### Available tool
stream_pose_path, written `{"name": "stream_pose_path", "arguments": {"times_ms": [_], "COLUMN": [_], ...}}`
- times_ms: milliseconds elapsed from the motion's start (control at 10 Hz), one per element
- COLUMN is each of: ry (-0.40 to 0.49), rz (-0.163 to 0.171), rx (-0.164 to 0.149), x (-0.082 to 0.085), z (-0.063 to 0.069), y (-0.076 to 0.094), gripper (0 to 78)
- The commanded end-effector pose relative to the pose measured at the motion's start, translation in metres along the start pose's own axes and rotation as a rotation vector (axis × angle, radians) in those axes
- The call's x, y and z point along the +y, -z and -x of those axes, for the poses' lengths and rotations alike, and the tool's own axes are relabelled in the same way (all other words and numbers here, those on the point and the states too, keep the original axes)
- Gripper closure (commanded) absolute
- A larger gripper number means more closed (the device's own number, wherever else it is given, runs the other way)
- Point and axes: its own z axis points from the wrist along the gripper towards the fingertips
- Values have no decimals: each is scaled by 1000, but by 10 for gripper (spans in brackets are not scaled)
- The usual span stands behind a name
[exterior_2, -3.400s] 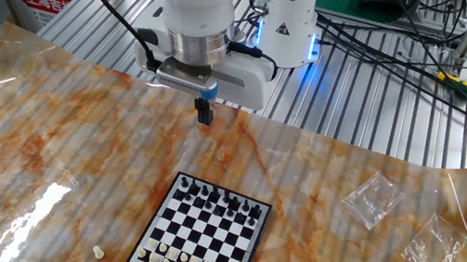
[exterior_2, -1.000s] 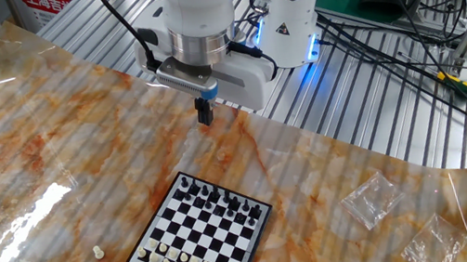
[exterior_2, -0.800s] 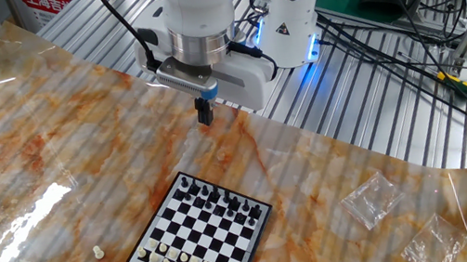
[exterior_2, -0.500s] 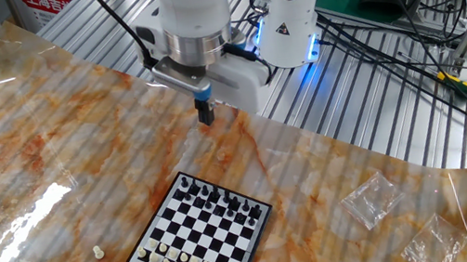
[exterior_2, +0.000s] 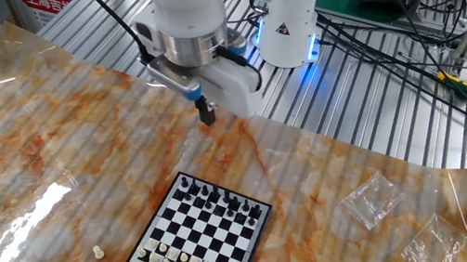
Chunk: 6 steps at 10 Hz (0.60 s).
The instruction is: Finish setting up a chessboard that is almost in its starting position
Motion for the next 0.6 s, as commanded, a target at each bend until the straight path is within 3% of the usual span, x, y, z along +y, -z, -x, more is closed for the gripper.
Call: {"name": "stream_pose_path", "arguments": {"times_ms": [100,600], "ry": [-85,-80], "rz": [28,7], "rx": [13,2], "x": [-3,-1], "z": [7,21], "y": [-2,-15], "gripper": [776,776]}}
